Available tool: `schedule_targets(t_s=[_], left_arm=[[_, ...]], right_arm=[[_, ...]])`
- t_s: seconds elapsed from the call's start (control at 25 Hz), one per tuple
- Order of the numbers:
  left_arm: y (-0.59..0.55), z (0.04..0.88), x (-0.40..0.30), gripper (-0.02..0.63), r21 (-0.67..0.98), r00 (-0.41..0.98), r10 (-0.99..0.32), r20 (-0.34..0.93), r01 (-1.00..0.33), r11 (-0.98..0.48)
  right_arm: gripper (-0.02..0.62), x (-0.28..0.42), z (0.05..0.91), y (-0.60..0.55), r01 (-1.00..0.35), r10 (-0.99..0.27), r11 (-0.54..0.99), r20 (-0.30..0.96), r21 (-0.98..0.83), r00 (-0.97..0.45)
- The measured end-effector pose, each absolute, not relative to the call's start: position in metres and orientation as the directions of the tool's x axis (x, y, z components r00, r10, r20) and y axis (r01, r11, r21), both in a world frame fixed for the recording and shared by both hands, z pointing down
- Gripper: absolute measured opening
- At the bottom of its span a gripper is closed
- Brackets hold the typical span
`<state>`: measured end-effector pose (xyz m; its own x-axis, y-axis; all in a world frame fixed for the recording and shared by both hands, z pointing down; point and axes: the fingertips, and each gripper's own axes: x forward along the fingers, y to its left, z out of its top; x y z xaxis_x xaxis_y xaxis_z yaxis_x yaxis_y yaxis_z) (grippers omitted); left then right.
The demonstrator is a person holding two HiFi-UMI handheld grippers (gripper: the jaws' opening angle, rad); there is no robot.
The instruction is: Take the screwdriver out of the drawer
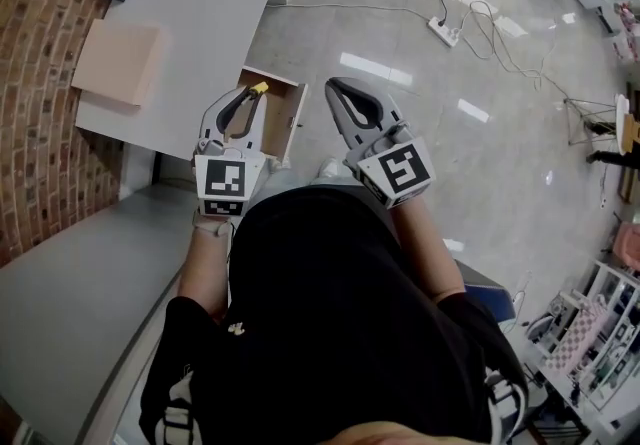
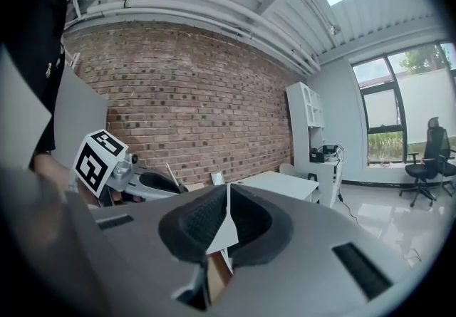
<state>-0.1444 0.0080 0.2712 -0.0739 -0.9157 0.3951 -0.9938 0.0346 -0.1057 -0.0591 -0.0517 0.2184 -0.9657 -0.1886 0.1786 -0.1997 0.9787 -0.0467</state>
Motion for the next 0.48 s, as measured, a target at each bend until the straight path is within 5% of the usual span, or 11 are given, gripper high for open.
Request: schedule_targets(t_s=[0.48], left_arm=[[0.023, 0.199, -0.162, 0.080, -0.065, -0.155, -0.970, 0.187, -0.987, 0.145]], right_arm=[[0.012, -0.073, 0.195, -0.051, -0.153, -0.148, 0.988, 0.126, -0.036, -0.981]])
